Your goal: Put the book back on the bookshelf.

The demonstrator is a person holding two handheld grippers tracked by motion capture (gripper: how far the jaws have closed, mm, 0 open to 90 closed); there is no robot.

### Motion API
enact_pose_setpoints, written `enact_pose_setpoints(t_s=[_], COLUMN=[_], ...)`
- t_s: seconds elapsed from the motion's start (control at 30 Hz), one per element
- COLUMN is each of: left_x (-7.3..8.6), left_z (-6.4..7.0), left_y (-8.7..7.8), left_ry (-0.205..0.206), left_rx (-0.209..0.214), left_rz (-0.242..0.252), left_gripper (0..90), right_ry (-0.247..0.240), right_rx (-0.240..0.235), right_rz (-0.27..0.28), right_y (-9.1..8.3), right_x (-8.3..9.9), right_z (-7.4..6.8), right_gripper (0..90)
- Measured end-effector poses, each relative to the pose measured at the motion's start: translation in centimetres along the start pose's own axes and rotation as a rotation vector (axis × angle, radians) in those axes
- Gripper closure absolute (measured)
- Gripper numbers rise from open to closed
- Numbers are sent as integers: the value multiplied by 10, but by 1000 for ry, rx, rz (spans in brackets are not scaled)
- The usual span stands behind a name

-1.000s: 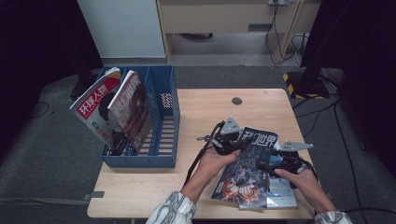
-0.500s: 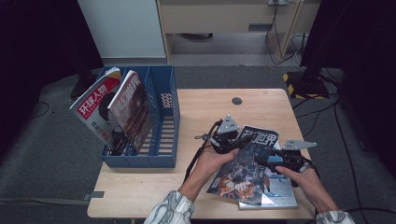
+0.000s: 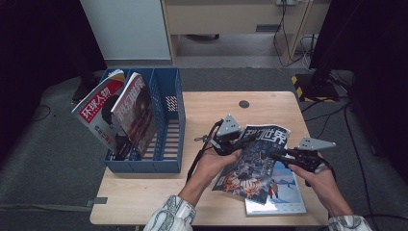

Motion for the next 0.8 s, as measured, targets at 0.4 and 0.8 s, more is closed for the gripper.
enact_pose_setpoints(t_s=[0.4,0.8], left_x=[-7,-22], left_z=[0,-1], left_y=[-2,-9], left_ry=[24,35], left_rx=[-7,-16], left_rz=[34,78], left_gripper=[826,825], right_ry=[-90,-141], right_rx=[-12,61], right_rz=[-75,-79], right_y=[-8,-18], right_x=[-13,-38], right_z=[2,15], right_gripper=[738,770])
Point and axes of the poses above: each handheld gripper's, and its own axes: y roughly forward along the jaws, x roughly out of its underside, z roughly to its right, the point moved 8 cm from there along y, roughly forward along the jaws, and after that the axes turned 13 degrees about -y, right-handed, at the moved point
